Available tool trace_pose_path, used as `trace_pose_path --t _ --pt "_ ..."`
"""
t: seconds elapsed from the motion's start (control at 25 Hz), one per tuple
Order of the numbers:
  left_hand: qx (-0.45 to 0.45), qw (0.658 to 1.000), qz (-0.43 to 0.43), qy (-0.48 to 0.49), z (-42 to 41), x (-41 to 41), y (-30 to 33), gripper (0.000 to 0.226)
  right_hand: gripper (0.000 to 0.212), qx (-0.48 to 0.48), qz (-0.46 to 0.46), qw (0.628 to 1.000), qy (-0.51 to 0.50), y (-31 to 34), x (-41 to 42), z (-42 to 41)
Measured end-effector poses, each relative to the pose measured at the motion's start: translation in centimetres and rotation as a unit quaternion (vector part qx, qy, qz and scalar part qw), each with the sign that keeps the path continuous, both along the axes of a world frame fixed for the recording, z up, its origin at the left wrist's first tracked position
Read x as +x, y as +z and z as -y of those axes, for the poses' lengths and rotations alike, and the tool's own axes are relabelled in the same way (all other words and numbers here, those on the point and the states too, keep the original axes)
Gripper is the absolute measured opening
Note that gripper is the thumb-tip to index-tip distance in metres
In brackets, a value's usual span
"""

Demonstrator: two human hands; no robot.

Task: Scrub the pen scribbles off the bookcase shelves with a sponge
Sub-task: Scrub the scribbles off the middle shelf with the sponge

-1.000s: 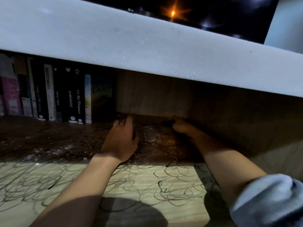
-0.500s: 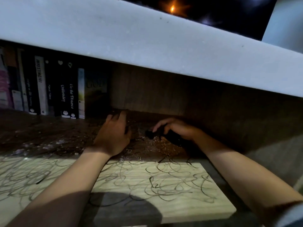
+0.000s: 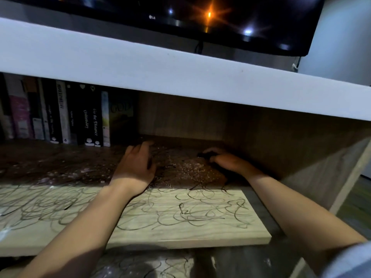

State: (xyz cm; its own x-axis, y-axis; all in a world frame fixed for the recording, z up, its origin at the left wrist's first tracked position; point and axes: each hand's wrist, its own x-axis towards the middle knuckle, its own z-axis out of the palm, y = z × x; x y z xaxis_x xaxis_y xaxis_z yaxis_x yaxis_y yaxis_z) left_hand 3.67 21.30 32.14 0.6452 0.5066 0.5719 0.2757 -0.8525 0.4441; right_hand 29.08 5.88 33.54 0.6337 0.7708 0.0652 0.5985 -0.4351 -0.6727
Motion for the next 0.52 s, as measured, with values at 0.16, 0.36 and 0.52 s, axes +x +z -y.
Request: trace_pose_path --t 0.16,0.36,0.52 --pt "-0.014 1.000 -0.020 0.014 0.4 -0.3 0.0 0.046 0.052 0.002 0.001 0.996 0.088 0.5 -0.9 2.6" --pt "-0.004 1.000 -0.024 0.017 0.6 -0.3 0.0 0.041 0.051 0.240 -0.059 0.969 -0.020 1.4 0.3 2.9" --pt "0.016 1.000 -0.007 0.024 0.4 0.1 0.0 0.040 0.041 0.065 0.146 0.983 -0.091 0.7 3.2 1.3"
